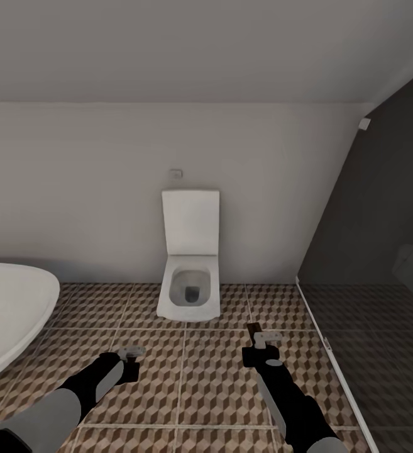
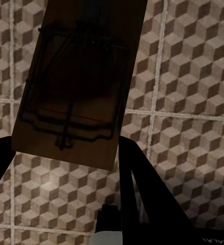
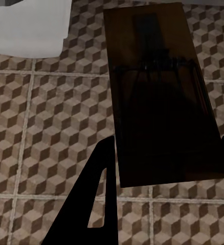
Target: Take the four mousetraps from the cabinet in the bathroom and place them on the bathroom floor. Make sure all four end up on the same floor surface, and ensure that at least two of them are either under or directly next to the same bathroom sink.
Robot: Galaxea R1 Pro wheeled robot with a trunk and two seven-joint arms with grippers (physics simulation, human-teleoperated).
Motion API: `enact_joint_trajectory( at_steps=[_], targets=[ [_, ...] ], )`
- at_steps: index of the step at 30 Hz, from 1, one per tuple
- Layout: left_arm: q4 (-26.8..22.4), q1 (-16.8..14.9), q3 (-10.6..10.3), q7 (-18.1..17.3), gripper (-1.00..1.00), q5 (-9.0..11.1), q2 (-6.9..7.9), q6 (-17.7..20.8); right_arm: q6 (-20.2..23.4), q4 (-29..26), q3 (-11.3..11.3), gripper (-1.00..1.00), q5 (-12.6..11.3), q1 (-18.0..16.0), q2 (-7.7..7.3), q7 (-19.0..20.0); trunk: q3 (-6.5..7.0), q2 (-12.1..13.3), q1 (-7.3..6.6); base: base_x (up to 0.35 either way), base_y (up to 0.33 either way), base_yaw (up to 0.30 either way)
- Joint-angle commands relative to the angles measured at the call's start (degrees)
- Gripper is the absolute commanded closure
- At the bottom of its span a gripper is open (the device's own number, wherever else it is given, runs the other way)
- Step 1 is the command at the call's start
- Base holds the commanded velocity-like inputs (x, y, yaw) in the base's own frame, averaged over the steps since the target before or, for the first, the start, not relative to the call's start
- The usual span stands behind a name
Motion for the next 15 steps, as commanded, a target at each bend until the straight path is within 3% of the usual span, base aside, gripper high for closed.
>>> enact_joint_trajectory(
  at_steps=[1, 15],
  targets=[
    [-0.16, -0.02, -0.45, 0.51, 1.0, 0.41, 0.05, 0.29, 0.28, -0.09, 0.19, 1.0, -0.35, -0.03, -0.04, -0.47, -0.24, -0.46, 0.23, 0.0, 0.0, 0.0],
    [-0.44, -0.02, -0.41, 0.43, 1.0, 0.41, -0.42, -0.74, 0.28, -0.09, 0.34, 1.0, -0.42, -0.02, -0.03, -0.47, -3.08, -5.27, 2.86, 0.0, 0.0, 0.0]
  ],
)
